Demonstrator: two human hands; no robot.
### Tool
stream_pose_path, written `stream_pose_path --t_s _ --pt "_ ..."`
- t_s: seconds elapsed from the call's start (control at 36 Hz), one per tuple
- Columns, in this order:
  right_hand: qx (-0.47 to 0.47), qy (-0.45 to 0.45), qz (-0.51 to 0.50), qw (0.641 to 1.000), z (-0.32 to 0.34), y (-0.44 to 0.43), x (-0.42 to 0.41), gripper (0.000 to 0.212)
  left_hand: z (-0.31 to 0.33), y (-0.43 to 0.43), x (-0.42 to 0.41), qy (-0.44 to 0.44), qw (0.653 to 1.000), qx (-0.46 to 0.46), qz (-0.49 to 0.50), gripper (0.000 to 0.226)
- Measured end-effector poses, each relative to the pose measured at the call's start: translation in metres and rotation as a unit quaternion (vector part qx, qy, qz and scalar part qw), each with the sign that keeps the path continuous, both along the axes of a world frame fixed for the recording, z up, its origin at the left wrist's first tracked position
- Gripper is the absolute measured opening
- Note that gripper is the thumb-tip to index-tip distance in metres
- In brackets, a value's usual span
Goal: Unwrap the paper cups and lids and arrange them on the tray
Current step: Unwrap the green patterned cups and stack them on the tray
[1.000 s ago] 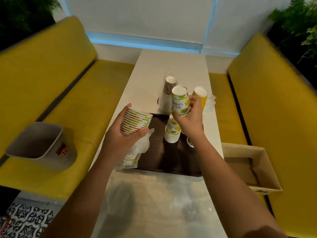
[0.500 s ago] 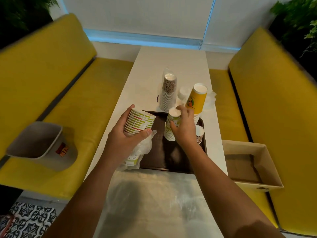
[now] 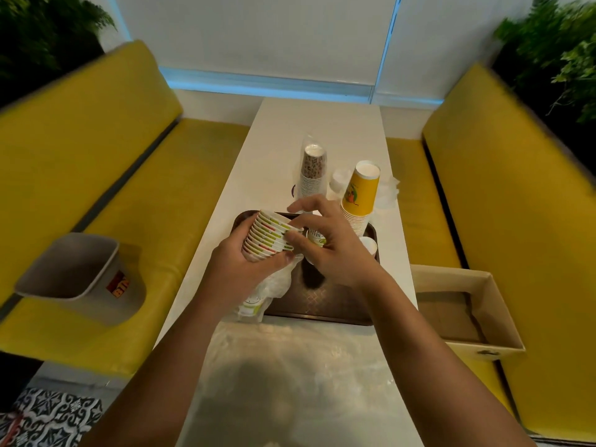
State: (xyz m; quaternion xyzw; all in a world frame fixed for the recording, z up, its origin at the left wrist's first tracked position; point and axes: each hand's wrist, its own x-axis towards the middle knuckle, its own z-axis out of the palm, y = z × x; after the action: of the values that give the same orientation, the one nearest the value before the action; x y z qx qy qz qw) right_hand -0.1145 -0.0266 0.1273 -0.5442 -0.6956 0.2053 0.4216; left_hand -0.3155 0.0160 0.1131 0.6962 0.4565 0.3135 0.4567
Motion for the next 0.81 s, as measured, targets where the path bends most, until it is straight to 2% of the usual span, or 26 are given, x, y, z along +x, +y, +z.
stream_pose_path --t_s 0.08,0.25,0.42,0.5,0.69,0.72,0.81 --pt "0.000 0.046 0.033 0.998 0.004 -0.004 0.001 0.017 0.003 -0.005 -0.001 -0.004 1.000 -0.006 -0.010 0.074" --pt "-0.010 0.104 0.031 0.994 0.008 -0.011 0.000 0.017 0.009 -0.015 -0.003 0.005 1.000 0.009 -0.012 0.068" --pt "0.037 0.168 -0.040 0.984 0.009 -0.009 0.005 0.028 0.010 -0.024 -0.007 0.012 1.000 0.012 -0.021 0.070" --pt "0.022 0.206 -0.068 0.976 0.013 -0.009 0.012 0.023 0.009 -0.025 -0.010 0.014 1.000 0.012 -0.014 0.072" --pt "-0.045 0.320 -0.040 0.945 0.009 -0.019 0.027 0.010 0.009 -0.021 -0.013 -0.020 0.999 -0.012 0.034 0.062" --pt "-0.054 0.344 -0.032 0.937 0.009 -0.021 0.026 0.013 0.009 -0.020 -0.012 -0.023 0.999 -0.014 0.040 0.060" --pt "-0.084 0.357 -0.001 0.930 0.006 -0.024 0.025 0.043 0.008 -0.018 -0.011 -0.041 0.997 -0.027 0.063 0.056"
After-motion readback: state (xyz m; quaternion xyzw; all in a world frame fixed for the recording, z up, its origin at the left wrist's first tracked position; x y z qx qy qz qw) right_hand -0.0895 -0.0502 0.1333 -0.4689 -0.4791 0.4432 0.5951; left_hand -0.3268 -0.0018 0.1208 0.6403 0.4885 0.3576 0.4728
